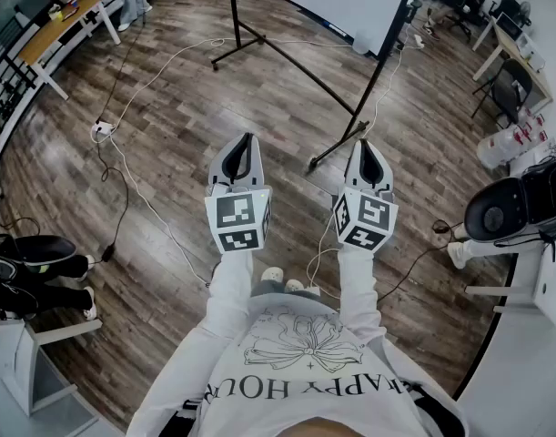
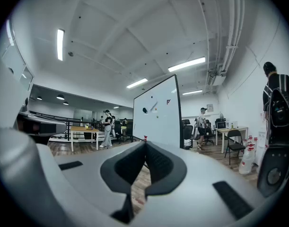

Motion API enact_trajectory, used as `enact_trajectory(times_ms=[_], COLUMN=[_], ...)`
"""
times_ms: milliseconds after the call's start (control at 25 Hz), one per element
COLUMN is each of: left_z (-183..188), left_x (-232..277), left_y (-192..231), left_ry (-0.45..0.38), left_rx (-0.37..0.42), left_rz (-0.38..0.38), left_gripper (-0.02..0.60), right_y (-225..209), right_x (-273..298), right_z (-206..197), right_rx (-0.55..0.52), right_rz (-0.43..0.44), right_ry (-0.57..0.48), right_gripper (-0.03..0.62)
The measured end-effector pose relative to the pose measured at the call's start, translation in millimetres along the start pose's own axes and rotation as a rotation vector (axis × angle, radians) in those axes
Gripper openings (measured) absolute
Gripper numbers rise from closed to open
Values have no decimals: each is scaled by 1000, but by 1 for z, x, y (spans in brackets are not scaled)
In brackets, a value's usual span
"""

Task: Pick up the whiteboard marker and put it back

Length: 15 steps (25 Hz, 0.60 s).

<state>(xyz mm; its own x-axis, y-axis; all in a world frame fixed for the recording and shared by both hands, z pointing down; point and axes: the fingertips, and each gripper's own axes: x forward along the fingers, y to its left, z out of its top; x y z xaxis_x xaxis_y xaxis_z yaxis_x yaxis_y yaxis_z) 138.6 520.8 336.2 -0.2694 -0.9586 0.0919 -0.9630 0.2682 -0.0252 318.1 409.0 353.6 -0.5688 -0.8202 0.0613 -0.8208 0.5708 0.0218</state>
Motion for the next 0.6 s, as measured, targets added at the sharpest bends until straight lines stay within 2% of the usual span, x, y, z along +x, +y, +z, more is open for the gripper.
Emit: enact_trajectory(times_ms=[600], left_z=[-6], left_x=[32], left_y=[34], left_ry=[11], left_rx=[7], left_rz=[-6], left_gripper=[11], right_y=[20], right_x=[40], right_z=[-7], right_rx=[28], right_rz=[-14], right_ry=[-4], right_gripper=[3])
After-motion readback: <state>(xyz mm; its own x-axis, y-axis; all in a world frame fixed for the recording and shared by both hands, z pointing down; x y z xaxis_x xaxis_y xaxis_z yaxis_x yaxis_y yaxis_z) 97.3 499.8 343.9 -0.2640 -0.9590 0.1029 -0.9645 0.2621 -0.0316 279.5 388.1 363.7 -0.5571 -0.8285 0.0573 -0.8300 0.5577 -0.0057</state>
